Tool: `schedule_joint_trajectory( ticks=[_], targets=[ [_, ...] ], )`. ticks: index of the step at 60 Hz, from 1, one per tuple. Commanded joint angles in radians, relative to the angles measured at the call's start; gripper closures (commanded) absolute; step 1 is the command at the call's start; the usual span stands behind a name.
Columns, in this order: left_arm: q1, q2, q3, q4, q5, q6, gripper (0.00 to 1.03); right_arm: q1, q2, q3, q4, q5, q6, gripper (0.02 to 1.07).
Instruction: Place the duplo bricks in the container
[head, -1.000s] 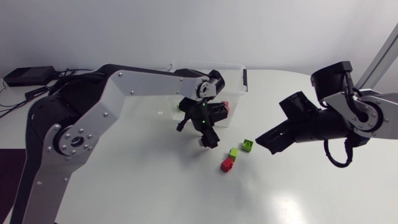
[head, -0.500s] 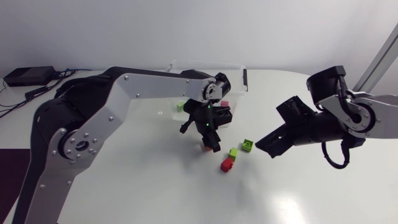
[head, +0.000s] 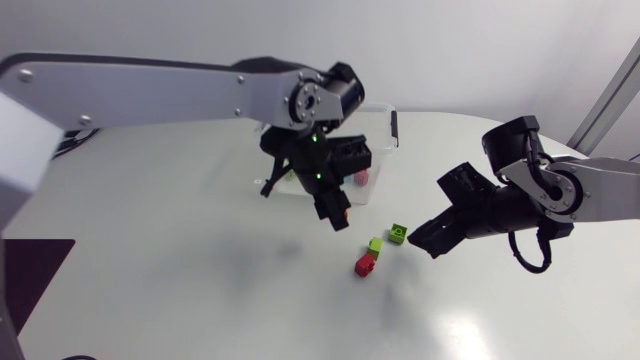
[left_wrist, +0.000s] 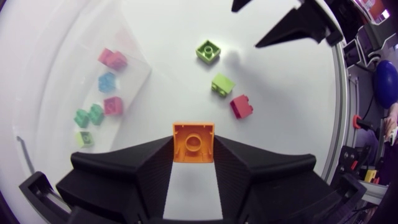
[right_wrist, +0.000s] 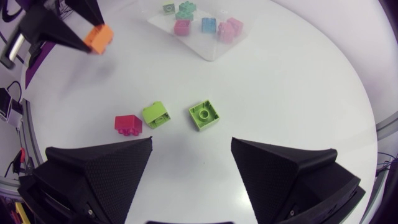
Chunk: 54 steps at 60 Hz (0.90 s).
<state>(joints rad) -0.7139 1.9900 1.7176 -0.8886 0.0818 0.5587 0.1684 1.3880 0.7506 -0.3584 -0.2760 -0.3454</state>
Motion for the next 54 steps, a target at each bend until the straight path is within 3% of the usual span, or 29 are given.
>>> schedule_joint_trajectory(
  ticks=[1, 10, 22, 39, 41, 46, 48, 54],
  targets=[
    [0.028, -0.059, 0.068, 0.000, 0.009, 0.004, 0.77, -0.004, 0.013, -0.025, 0.006, 0.003, -0.021, 0.15],
    [0.083, -0.060, 0.148, 0.085, 0.009, -0.052, 0.77, 0.005, 0.046, -0.016, 0.021, 0.018, -0.026, 0.15],
    [0.133, -0.080, 0.132, 0.272, 0.009, -0.146, 0.77, 0.014, 0.125, 0.030, 0.039, 0.043, -0.053, 0.15],
    [0.212, 0.001, 0.135, 0.450, -0.008, -0.200, 0.75, 0.052, 0.243, 0.118, 0.061, 0.063, -0.060, 0.15],
    [0.218, 0.013, 0.139, 0.459, -0.016, -0.204, 0.70, 0.056, 0.261, 0.127, 0.064, 0.069, -0.061, 0.15],
    [0.225, 0.032, 0.135, 0.467, -0.033, -0.210, 0.30, 0.062, 0.312, 0.159, 0.068, 0.075, -0.069, 0.15],
    [0.225, 0.032, 0.129, 0.479, -0.045, -0.210, 0.19, 0.062, 0.329, 0.170, 0.073, 0.081, -0.073, 0.15],
    [0.225, 0.018, 0.117, 0.488, -0.056, -0.218, 0.07, 0.056, 0.382, 0.207, 0.079, 0.087, -0.086, 0.15]
  ],
)
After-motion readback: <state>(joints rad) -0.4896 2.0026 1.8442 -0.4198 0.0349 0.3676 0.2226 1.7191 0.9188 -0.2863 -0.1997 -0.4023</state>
